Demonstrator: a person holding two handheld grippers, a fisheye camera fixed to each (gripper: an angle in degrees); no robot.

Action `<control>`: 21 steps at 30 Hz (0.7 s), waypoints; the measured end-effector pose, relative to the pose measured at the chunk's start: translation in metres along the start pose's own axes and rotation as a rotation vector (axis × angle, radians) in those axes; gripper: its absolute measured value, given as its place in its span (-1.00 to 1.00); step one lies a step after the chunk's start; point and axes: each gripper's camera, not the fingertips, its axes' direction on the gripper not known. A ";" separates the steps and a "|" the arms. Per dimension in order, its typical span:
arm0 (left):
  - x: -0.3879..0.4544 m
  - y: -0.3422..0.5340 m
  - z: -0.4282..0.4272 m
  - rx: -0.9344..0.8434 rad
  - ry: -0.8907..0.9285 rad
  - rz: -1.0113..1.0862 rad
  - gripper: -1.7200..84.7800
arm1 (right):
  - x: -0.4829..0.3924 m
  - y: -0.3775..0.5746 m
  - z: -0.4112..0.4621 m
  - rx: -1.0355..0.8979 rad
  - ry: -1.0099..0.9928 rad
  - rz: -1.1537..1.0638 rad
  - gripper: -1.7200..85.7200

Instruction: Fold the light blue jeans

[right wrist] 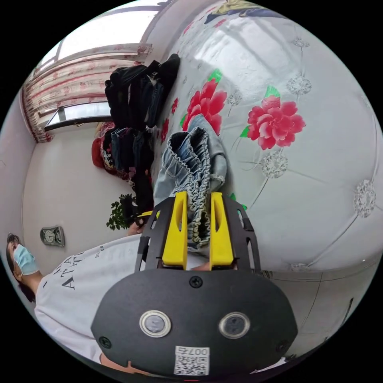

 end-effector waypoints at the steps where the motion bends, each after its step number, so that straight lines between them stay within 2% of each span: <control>1: 0.000 0.001 -0.004 0.010 0.002 0.012 -0.82 | -0.005 0.003 -0.004 0.010 -0.019 -0.012 -0.79; 7: -0.008 0.014 -0.063 0.182 0.080 0.058 -0.83 | -0.055 0.011 -0.015 0.083 -0.168 -0.100 -0.82; 13: -0.018 0.012 -0.156 0.371 0.100 0.139 -0.83 | -0.143 -0.034 -0.002 0.102 -0.276 -0.249 -0.83; 19: -0.006 -0.045 -0.304 0.550 -0.036 0.324 -0.83 | -0.304 -0.134 0.016 0.151 -0.317 -0.519 -0.83; 21: 0.003 -0.089 -0.377 0.664 -0.144 0.338 -0.82 | -0.361 -0.170 0.024 0.202 -0.331 -0.579 -0.83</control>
